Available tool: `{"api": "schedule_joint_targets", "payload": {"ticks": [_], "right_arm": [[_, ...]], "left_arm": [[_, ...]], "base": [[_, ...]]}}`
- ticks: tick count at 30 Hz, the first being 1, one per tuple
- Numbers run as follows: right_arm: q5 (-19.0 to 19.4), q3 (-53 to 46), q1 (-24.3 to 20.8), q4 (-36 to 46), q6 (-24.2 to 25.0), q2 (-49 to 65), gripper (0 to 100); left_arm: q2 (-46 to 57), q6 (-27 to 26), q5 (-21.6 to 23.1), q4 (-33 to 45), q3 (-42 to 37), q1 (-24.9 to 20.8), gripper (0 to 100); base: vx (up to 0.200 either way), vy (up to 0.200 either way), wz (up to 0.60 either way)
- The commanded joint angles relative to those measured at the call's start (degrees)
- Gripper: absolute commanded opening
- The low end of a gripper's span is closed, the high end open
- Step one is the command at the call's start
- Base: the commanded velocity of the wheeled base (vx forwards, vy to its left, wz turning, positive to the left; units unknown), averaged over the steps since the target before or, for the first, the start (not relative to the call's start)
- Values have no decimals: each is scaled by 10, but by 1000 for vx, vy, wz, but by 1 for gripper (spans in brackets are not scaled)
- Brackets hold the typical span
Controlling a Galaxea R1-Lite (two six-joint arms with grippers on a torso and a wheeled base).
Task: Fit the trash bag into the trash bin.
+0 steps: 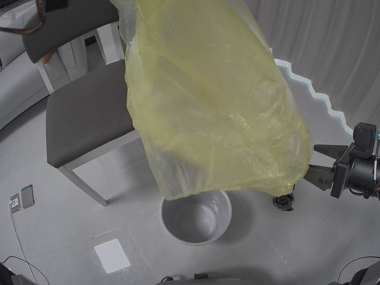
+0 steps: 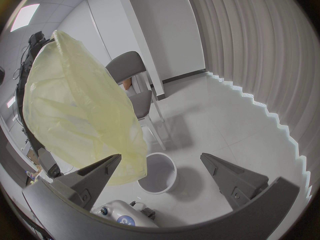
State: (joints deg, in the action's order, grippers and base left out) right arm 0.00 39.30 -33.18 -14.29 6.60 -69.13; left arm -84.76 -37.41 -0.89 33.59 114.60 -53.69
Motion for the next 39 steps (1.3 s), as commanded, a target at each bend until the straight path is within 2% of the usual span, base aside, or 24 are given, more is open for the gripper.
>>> {"api": "schedule_joint_targets", "payload": {"ticks": [1,8,19,39], "right_arm": [[-2,-12,-18,11,0,33,100],[-7,-13,-22,10,0,22,100],[-11,1,-60,5,3,-28,100],[-14,4,-87,-74,3,-108,100]], "left_arm": [[-3,0,-1,-1,0,1,0],[-1,3,-2,-8,0,0,0],[-1,3,-2,-9,0,-2,0],[-1,4,-2,-19,0,-1,0]], "base": [[0,0,0],[0,0,0],[0,0,0],[0,0,0]]}}
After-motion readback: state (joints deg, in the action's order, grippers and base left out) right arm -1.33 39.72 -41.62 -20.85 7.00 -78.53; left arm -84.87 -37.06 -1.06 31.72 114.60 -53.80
